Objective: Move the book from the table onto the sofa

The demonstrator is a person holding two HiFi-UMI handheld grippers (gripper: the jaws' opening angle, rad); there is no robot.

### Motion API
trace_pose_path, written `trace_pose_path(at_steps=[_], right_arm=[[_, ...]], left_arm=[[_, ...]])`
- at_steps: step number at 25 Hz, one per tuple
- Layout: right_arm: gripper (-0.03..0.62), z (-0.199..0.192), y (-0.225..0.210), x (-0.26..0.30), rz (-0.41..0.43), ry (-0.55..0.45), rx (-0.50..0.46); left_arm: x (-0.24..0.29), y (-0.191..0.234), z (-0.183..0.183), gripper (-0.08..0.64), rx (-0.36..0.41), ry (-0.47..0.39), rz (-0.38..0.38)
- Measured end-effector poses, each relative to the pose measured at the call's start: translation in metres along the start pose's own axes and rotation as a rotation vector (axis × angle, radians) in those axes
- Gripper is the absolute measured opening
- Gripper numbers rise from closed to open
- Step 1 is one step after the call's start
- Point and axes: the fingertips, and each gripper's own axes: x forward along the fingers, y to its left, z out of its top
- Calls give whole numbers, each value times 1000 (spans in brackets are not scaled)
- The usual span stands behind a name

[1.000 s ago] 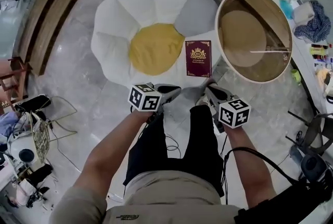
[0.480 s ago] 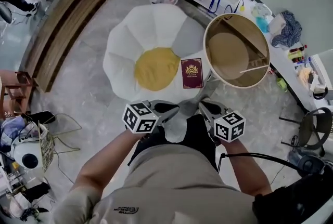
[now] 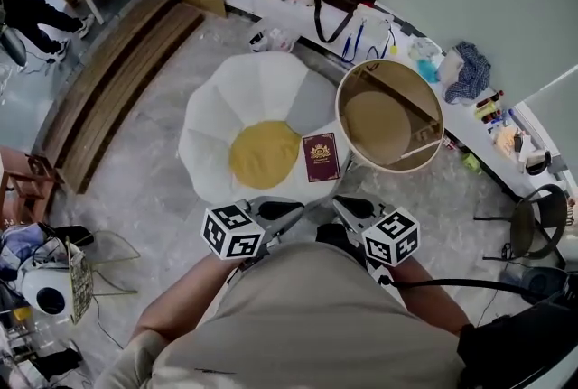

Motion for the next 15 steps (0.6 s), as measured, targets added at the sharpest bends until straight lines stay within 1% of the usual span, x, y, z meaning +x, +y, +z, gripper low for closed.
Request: trace_pose_path(at_steps=[3, 7, 11, 15], right_arm=[[14, 6, 6, -9, -13, -11, -19], [14, 13, 19, -14, -22, -23, -43], [14, 14, 31, -15, -26, -20, -81], [12, 11, 37, -15, -34, -17, -90]], left_arm=[[-5, -8, 6, 8, 59, 9, 1], [-13, -19, 8, 8, 101, 7, -9], [-17, -20, 4, 8, 110, 5, -20], [-20, -17, 3, 8, 104, -7, -22]])
